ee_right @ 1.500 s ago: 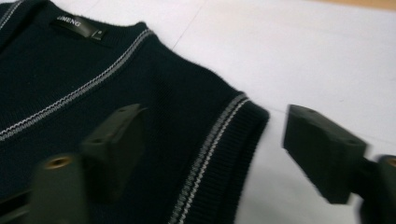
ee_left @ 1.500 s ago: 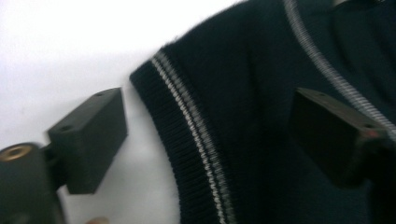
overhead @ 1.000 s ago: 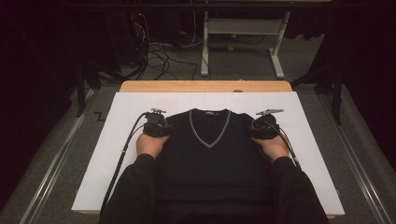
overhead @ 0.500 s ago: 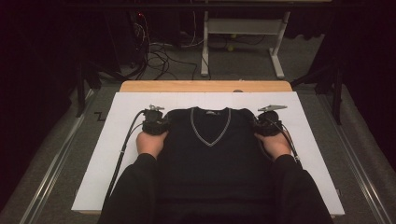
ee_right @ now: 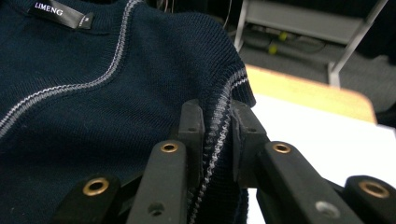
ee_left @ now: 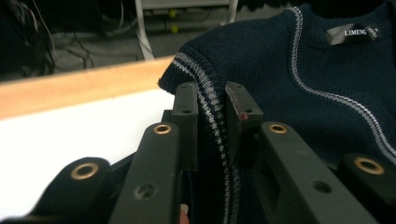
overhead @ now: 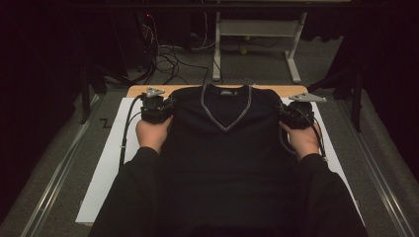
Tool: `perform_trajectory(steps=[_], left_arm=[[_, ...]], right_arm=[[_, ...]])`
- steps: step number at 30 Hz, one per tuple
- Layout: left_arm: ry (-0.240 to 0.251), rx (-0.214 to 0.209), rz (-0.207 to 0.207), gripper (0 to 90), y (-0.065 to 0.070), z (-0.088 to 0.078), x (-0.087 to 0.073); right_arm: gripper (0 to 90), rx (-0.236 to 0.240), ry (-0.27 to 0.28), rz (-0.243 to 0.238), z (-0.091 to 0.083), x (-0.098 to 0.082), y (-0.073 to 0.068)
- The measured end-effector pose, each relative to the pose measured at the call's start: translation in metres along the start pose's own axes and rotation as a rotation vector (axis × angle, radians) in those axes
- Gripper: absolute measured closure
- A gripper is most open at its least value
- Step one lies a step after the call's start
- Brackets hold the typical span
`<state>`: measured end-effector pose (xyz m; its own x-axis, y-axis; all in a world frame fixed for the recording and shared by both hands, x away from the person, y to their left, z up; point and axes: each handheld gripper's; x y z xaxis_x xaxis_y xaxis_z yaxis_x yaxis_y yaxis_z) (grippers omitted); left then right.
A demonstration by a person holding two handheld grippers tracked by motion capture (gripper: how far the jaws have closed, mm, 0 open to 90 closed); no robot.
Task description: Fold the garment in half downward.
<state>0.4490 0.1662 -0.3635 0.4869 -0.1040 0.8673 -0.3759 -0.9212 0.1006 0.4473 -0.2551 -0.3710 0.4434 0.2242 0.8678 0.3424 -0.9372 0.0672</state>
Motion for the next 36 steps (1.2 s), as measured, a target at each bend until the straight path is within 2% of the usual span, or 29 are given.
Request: perform_trajectory(steps=[2, 7, 9, 13, 16, 21, 24, 26, 32, 36], left_arm=[[0.028, -0.002, 0.016, 72.4, -0.001, -0.006, 0.008], [0.072, 0.002, 0.026, 72.4, -0.002, -0.019, 0.025], [0.085, -0.003, 0.033, 72.4, -0.001, -0.021, 0.026], [0.065, -0.013, 0.042, 72.4, 0.0, -0.023, 0.021], [0.065, -0.03, 0.03, 72.4, -0.001, -0.025, 0.012], [0.054, -0.067, 0.019, 72.4, 0.005, -0.027, -0.01], [0.043, -0.077, 0.025, 72.4, 0.007, -0.03, -0.023], [0.034, -0.09, 0.009, 72.4, 0.007, -0.033, -0.031], [0.046, -0.124, 0.025, 72.4, 0.014, -0.053, -0.052], [0.042, -0.151, 0.034, 72.4, 0.018, -0.069, -0.069]], right_arm=[[78.1, -0.013, 0.022, -0.012, -0.004, 0.007, 0.0], [78.1, -0.024, 0.069, -0.032, -0.014, 0.027, -0.001], [78.1, -0.031, 0.076, -0.033, -0.017, 0.033, -0.001], [78.1, -0.024, 0.083, -0.037, -0.021, 0.036, -0.002], [78.1, -0.016, 0.081, -0.044, -0.024, 0.03, -0.004], [78.1, 0.016, 0.081, -0.008, -0.029, 0.01, -0.004], [78.1, 0.025, 0.076, -0.024, -0.033, -0.002, -0.009], [78.1, 0.022, 0.075, -0.045, -0.037, -0.01, -0.013], [78.0, 0.028, 0.087, -0.073, -0.054, -0.035, -0.021], [78.0, 0.056, 0.111, -0.063, -0.07, -0.049, -0.025]])
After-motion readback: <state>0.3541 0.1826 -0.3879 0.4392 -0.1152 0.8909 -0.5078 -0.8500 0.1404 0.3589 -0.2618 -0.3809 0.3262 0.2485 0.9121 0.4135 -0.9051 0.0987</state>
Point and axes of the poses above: each handheld gripper's, and its own axes: z roughly forward along the jaws, x roughly out of its top, y roughly to its right
